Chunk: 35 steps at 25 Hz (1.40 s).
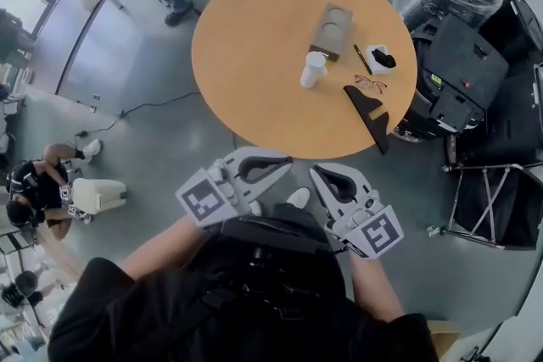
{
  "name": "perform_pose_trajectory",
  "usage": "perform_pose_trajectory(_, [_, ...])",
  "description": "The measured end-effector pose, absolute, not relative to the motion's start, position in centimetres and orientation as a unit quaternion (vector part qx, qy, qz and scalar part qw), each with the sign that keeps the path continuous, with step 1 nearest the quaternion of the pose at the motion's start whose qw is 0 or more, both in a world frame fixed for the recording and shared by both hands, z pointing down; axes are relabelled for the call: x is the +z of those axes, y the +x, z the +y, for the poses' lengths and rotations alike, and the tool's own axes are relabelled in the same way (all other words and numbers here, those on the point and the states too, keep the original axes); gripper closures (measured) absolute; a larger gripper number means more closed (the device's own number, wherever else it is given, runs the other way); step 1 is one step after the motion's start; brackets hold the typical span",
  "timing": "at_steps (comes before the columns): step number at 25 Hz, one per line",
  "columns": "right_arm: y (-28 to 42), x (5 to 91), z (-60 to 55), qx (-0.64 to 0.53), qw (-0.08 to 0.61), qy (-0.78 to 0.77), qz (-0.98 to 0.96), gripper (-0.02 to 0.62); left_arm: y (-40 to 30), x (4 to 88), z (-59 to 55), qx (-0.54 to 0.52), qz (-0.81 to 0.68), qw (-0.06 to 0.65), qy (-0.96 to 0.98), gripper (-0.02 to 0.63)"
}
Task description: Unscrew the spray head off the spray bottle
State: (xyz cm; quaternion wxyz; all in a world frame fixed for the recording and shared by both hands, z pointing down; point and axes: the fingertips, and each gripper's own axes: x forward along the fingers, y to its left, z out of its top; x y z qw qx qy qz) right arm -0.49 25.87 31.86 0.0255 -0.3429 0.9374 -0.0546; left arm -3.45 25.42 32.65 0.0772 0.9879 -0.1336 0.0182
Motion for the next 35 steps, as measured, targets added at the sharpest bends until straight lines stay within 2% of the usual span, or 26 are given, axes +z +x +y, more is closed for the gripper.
perform_pose_trajectory(18, [7.9,33.0,20.8,-0.063,0.038,-0.309,0.948,0.58,5.6,33.8,21.3,0.041,-0.164,0.067,0.983,0.601])
perform_pose_trajectory(35, [4.3,35.0,8.7,-0.085,0.035,-0.357,0.93,0.58,2.3,35.3,9.2,0.041,-0.108,0.06,0.991,0.601])
